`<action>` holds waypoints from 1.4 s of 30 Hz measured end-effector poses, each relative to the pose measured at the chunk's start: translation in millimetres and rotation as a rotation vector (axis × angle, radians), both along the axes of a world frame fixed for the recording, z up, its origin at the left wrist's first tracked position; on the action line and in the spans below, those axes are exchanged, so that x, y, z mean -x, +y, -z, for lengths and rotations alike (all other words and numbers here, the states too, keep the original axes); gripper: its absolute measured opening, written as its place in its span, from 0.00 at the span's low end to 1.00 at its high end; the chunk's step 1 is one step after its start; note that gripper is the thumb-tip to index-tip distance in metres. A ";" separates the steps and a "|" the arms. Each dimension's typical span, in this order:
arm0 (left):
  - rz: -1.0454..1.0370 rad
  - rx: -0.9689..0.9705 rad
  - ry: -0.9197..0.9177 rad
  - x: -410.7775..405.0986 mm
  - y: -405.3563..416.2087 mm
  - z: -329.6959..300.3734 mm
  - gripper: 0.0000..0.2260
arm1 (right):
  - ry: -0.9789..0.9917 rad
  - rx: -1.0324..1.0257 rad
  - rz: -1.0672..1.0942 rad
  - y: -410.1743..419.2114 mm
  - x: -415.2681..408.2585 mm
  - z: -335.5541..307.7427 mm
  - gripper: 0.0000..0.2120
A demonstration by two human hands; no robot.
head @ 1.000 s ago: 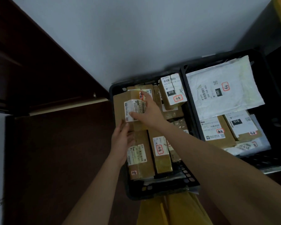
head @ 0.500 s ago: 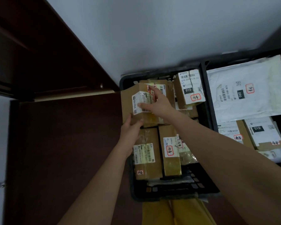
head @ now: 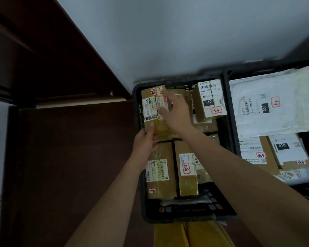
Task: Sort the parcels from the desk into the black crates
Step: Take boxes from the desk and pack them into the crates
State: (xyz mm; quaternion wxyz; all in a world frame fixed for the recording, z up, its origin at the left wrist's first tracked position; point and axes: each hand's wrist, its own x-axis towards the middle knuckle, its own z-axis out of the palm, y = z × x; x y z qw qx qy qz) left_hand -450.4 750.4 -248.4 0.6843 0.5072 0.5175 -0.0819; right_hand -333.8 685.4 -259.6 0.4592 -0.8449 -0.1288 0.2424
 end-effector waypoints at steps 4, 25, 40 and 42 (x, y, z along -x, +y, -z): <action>-0.040 -0.089 -0.030 -9.8 -7.9 2.7 0.14 | 0.212 -0.054 -0.053 -15.3 -4.9 0.0 0.34; -0.248 -0.294 0.119 -14.4 18.7 18.4 0.03 | 0.239 -0.119 -0.137 -0.1 14.6 35.9 0.37; 0.008 -0.355 0.143 -15.1 -18.7 -11.2 0.11 | 0.351 -0.199 -0.021 -56.4 13.9 1.2 0.38; 0.001 -0.273 0.108 -15.1 -39.3 -21.4 0.15 | 0.323 -0.193 -0.010 -78.2 20.3 -8.5 0.42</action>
